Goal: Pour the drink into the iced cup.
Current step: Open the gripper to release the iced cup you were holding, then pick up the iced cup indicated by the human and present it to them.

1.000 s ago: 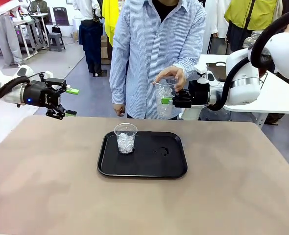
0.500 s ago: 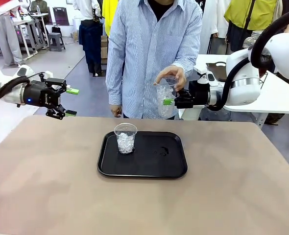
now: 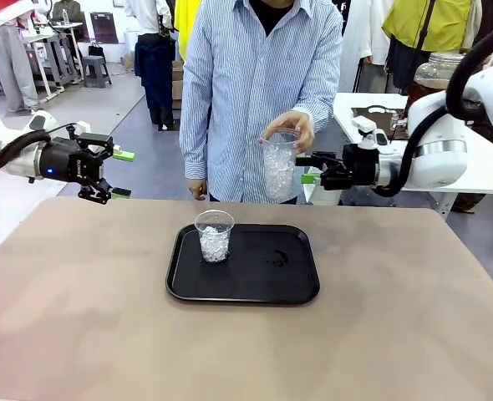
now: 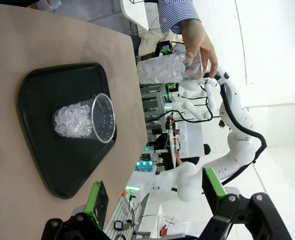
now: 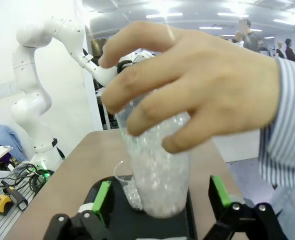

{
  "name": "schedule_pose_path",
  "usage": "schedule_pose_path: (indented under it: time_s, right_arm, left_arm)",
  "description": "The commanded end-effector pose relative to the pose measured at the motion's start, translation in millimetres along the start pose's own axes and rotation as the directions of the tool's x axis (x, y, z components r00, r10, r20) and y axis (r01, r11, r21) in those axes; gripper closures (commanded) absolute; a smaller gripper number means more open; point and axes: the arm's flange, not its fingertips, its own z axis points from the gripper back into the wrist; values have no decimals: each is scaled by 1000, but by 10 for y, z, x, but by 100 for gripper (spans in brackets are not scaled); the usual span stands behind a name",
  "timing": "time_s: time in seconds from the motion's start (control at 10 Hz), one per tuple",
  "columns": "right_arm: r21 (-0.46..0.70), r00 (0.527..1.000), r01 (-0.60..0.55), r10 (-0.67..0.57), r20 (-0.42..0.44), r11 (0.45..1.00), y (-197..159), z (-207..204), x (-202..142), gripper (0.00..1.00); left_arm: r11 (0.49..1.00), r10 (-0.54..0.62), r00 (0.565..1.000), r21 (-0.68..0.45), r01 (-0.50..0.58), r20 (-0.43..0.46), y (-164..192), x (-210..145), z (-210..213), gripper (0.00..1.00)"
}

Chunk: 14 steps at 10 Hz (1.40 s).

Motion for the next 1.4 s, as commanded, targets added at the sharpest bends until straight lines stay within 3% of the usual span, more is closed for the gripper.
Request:
schedule_pose_path:
  time_s: [0.0,0.5,1.3]
  right_arm:
    - [-34,999,-33,33,-2,999,219,300,-53,0]
    - [-77,997,-64,61,-43,995,549,971,-380,0]
    - [-94,998,-43,39,-47,995,496,1029,-443,0]
  left_arm:
    - [1000,0,1000,-9,0,10,-15,0,-1,0]
    - [1000,0,1000,-9,0,10,-15,0,-1,0]
    - [1000,0,1000,-9,0,10,-15,0,-1,0]
